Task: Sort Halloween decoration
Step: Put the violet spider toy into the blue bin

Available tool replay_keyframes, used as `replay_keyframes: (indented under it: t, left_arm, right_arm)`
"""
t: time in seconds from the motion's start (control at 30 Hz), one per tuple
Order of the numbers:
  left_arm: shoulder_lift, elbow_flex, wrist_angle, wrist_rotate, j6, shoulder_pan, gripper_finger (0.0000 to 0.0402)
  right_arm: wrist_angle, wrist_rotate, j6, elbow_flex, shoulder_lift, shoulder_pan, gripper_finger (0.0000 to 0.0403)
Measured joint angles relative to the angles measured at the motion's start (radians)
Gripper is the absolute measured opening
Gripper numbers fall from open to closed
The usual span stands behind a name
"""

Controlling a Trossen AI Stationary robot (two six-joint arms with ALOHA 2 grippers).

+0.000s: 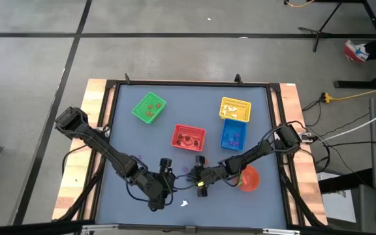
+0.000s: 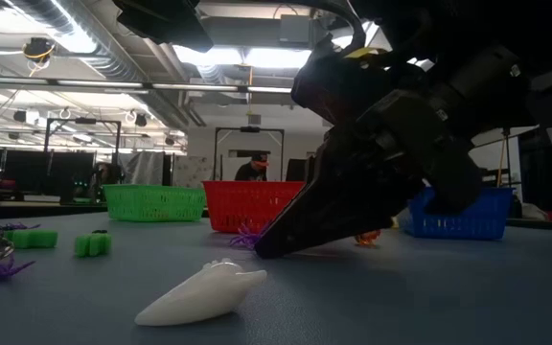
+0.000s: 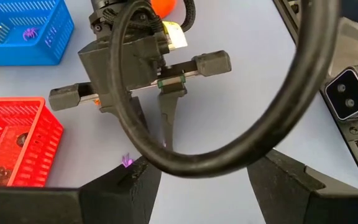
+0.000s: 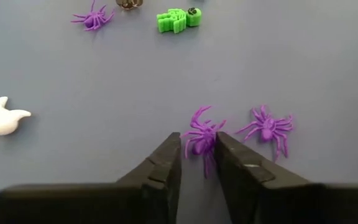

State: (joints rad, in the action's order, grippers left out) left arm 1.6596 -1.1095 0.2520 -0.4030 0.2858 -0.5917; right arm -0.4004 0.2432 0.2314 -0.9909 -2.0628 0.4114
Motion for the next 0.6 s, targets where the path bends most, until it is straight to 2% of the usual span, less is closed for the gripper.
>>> replay_keyframes:
  t: [0.6]
  left_arm:
    - [0.000,0.000,0.000,0.000,0.000,0.000,0.0211]
  right_arm:
    - [0.000,-0.022,0.000,0.001,0.005,0.000,0.0013]
